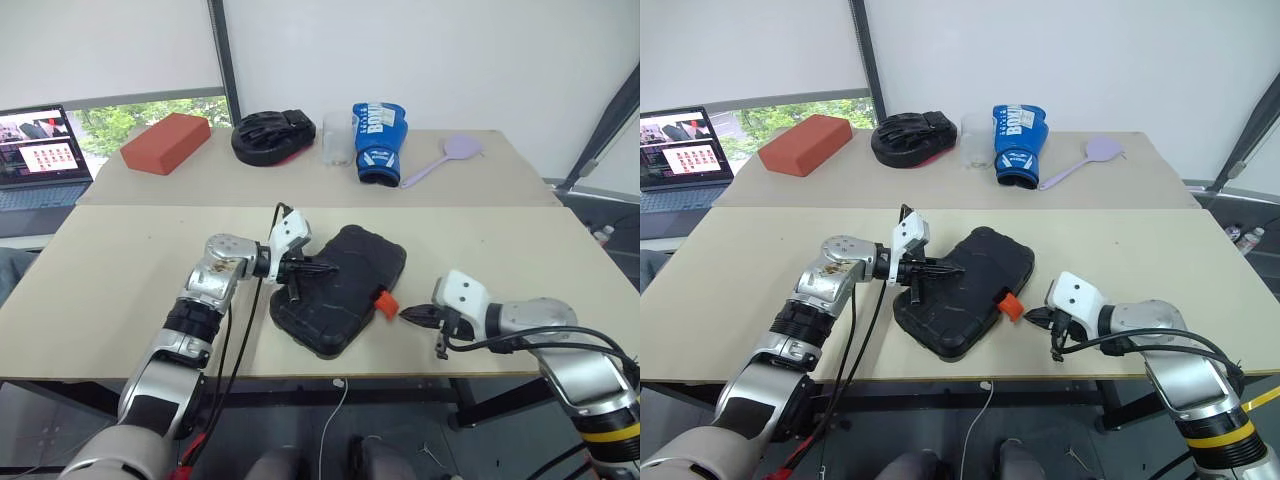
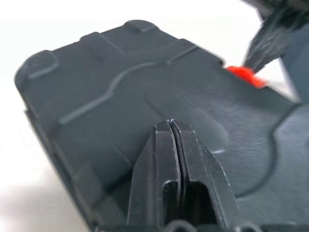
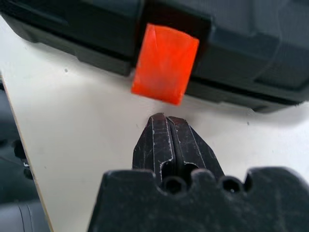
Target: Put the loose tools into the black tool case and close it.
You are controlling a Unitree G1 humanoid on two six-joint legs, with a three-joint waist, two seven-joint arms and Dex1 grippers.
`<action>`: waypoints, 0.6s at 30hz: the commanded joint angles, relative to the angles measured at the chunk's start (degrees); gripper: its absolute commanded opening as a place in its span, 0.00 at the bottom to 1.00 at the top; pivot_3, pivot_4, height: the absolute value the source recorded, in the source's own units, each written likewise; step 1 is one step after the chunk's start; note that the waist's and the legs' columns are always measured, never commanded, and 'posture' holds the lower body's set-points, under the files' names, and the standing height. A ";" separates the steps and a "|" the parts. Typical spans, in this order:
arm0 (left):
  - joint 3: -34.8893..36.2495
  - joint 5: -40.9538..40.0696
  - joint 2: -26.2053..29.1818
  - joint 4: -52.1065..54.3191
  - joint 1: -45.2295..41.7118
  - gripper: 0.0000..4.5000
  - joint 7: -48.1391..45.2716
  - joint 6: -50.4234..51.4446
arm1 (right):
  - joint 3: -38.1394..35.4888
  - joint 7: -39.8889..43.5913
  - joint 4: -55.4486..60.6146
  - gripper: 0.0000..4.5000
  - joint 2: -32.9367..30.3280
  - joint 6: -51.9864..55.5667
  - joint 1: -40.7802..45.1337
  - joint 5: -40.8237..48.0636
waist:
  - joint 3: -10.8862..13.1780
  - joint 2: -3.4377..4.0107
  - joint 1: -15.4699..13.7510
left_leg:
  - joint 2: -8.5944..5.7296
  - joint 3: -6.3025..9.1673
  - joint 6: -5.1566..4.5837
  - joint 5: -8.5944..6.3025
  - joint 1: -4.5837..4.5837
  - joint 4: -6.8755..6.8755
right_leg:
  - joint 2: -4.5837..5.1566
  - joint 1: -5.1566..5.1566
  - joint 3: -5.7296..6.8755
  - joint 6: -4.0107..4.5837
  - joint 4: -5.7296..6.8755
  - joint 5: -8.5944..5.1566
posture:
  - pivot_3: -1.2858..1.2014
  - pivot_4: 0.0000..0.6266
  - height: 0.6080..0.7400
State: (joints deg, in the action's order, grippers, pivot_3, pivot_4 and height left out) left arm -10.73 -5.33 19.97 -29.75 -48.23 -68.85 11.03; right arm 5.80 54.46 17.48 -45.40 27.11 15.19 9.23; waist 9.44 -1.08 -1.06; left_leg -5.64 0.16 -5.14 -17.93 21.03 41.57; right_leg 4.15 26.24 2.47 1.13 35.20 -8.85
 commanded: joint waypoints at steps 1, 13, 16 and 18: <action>-3.56 3.36 1.07 -0.97 3.48 0.02 0.19 -2.85 | 0.52 -0.89 0.43 0.00 0.60 0.26 2.10 -0.37 | -0.05 0.07 0.00 | 0.00 0.00 0.00 0.00 0.00 0.00 | 0.00 0.00 0.00 0.00 -0.01 0.00 | 0.52 0.24 1.00; -4.02 1.62 1.35 3.42 4.03 0.02 -1.09 -1.49 | 0.40 1.91 -1.06 0.00 -2.40 1.59 2.54 -0.34 | -0.25 0.26 -0.08 | 0.00 -0.01 -0.09 0.05 -0.01 -0.03 | 0.00 0.01 0.01 0.00 -0.02 0.00 | 0.52 0.24 1.00; -3.88 1.40 1.53 3.60 3.78 0.02 -1.40 -1.33 | -3.41 4.15 1.43 0.00 -5.38 2.19 0.66 2.95 | -0.26 0.26 -0.36 | 0.00 0.00 -0.11 0.04 0.02 -0.03 | 0.00 0.01 0.03 0.00 -0.10 0.00 | 0.52 0.24 1.00; -3.85 1.40 1.54 3.62 3.76 0.02 -1.54 -1.38 | -5.11 4.26 3.22 0.00 -5.77 4.32 0.37 5.41 | -0.26 0.26 -0.38 | 0.00 0.00 -0.12 0.03 0.01 -0.03 | 0.00 -0.01 0.02 -0.01 -0.13 -0.01 | 0.52 0.24 1.00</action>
State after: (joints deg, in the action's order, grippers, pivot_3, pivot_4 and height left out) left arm -12.68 -4.76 21.26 -24.84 -45.64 -69.80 8.69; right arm 3.18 58.24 17.60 -50.79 30.11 15.34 12.17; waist 9.18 -0.82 -1.43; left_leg -5.63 0.16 -5.25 -17.90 21.04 41.54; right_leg 4.14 26.23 2.49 1.12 35.07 -8.85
